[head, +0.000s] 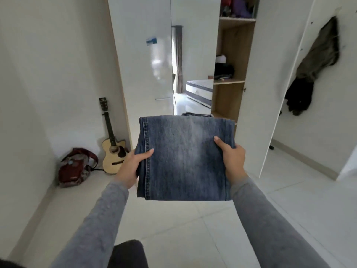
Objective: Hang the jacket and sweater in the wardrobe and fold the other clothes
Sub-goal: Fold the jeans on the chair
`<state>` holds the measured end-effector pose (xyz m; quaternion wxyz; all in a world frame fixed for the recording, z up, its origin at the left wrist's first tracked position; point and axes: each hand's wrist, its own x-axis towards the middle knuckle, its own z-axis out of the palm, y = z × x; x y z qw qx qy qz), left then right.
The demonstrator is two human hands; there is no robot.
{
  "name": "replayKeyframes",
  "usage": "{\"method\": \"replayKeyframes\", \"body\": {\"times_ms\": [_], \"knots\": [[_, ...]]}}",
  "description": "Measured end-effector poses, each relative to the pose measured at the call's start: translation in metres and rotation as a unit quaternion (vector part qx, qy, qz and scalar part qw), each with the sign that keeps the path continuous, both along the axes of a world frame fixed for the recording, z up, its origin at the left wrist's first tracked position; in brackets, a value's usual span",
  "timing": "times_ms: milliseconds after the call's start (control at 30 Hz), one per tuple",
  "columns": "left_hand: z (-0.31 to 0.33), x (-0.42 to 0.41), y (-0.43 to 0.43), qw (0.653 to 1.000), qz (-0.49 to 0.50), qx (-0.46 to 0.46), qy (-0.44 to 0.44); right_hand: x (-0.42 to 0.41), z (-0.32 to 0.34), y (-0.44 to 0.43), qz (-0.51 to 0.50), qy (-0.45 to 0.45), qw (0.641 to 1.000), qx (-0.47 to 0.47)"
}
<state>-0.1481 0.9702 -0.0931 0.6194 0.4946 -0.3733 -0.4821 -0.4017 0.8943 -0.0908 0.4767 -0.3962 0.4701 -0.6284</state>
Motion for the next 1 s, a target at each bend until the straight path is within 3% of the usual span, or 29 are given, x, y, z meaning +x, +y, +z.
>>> {"method": "replayKeyframes", "body": {"times_ms": [233,500,767,1000], "knots": [[0.079,-0.109,-0.142,0.991,-0.065,-0.069,-0.097,-0.117,0.076,-0.120,-0.055,0.011,0.995,-0.082],[0.103,-0.200,-0.266,0.982,-0.129,-0.082,-0.108,-0.211,0.107,-0.214,-0.125,0.020,0.985,-0.116],[0.089,-0.212,-0.410,0.968,-0.202,-0.084,-0.125,-0.224,0.090,-0.332,-0.155,-0.010,0.983,-0.100],[0.098,-0.189,-0.592,0.958,-0.235,-0.088,-0.135,-0.196,0.097,-0.498,-0.195,-0.022,0.977,-0.088]]}}
